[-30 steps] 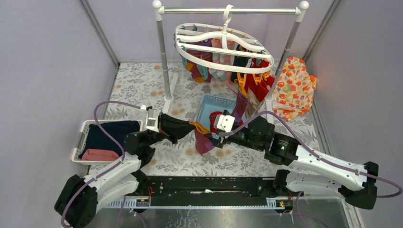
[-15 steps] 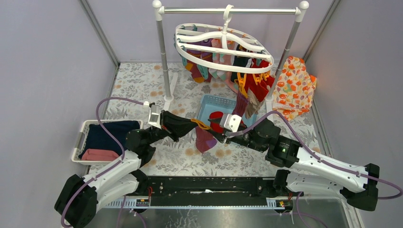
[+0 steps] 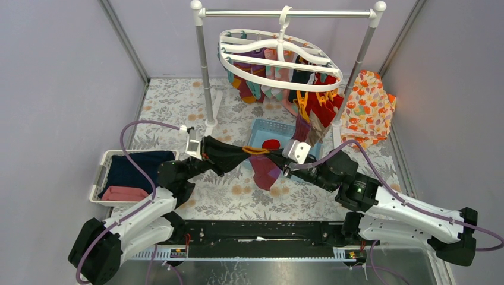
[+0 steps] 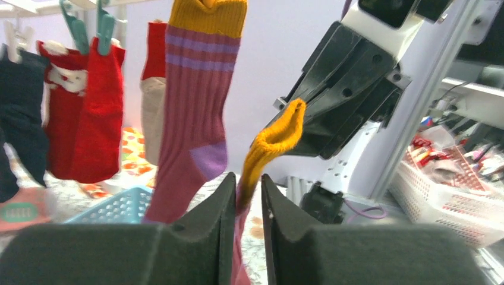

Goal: Clip the socks to the hanger
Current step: Pick up the sock from the bin, then open the clamp at the hanger.

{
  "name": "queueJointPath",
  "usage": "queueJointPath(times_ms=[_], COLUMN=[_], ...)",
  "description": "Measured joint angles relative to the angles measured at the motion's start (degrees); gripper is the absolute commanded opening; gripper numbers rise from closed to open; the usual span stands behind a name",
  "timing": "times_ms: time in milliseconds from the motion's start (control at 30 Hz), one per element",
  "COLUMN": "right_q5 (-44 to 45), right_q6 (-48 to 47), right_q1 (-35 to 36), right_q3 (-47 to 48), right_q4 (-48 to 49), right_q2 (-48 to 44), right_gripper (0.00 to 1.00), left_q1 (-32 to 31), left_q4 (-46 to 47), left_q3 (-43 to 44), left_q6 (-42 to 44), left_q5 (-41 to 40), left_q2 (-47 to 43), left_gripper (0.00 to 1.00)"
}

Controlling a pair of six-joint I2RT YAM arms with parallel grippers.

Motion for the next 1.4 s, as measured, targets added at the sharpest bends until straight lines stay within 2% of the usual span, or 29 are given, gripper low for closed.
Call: queueJointPath(times_ms=[67, 167, 200, 233, 467, 833, 1400], right_q5=[0.9, 2.4, 2.8, 3.7, 7.2, 11.8, 12.9], right_q6=[-0.4, -1.2, -1.4, -1.7, -2.6, -3.1, -3.6], right_q1=[0.0, 0.0, 0.0, 0.0, 0.0, 0.0, 0.0], right_q3=[0.0, 0.0, 0.1, 0.3, 2.2, 2.7, 2.7], right_q4=[0.0, -0.2, -0.2, -0.5, -0.4, 0.3, 1.8], right_q2=[-0.4, -1.0, -1.2, -1.3, -0.2, 0.8, 0.4], right_gripper=[0.0, 0.0, 0.0, 0.0, 0.0, 0.0, 0.0], left_q1=[0.0, 0.0, 0.0, 0.1, 1.4, 4.0, 1.1], left_q4=[-0.3, -2.3, -3.7, -5.1, -14.3, -29.0, -37.7], left_q3=[0.0, 0.1, 0.4, 1.1, 11.6, 32.0, 41.4], left_q6=[0.2, 2.0, 2.5, 3.0, 1.8, -5.7, -3.1], left_q5=[-0.3, -1.3, -2.1, -3.2, -11.9, -14.6, -19.6], left_q2=[-0.3, -1.9, -2.8, -3.6, -3.5, 10.5, 13.4], left_gripper=[0.58, 0.9, 0.97, 0.99, 0.99, 0.97, 0.9])
